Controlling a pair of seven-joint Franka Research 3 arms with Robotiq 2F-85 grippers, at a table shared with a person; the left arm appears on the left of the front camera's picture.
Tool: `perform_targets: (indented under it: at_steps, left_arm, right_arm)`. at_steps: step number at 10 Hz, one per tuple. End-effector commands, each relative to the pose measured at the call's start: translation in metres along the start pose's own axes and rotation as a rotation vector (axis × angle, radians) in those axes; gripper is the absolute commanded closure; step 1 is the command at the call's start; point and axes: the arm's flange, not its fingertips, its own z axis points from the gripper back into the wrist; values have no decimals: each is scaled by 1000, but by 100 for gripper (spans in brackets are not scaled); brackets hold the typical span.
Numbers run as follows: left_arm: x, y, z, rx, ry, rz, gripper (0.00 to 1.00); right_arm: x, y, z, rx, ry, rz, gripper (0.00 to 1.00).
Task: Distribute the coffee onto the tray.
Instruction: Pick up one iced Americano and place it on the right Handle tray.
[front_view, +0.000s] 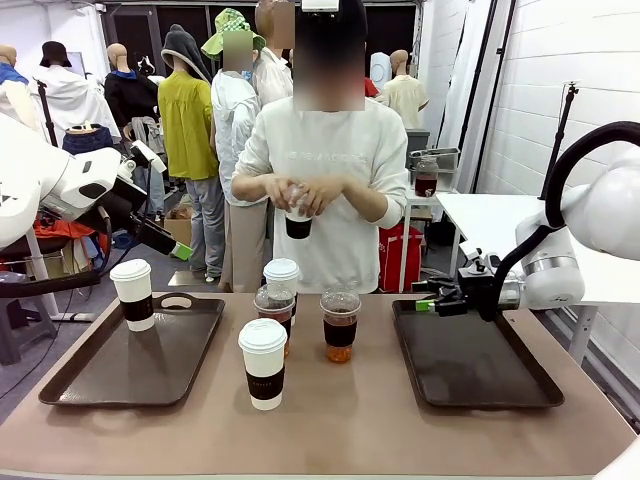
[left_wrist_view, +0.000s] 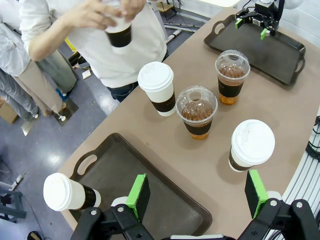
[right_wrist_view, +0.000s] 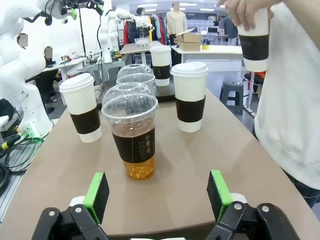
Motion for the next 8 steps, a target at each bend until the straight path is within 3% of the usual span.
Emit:
perform_targets:
  at_steps: [1, 4, 8]
  left_arm:
    - [-1, 1, 1, -9, -7, 4, 0]
    - [-1, 1, 1, -9, -7, 4, 0]
    - [-1, 1, 1, -9, -7, 4, 0]
  right_arm:
    - [-8, -1, -25, -18, -20, 24, 0]
    - [-22, -2, -50, -36, -19, 47, 0]
    - [-38, 0, -81, 39, -23, 19, 0]
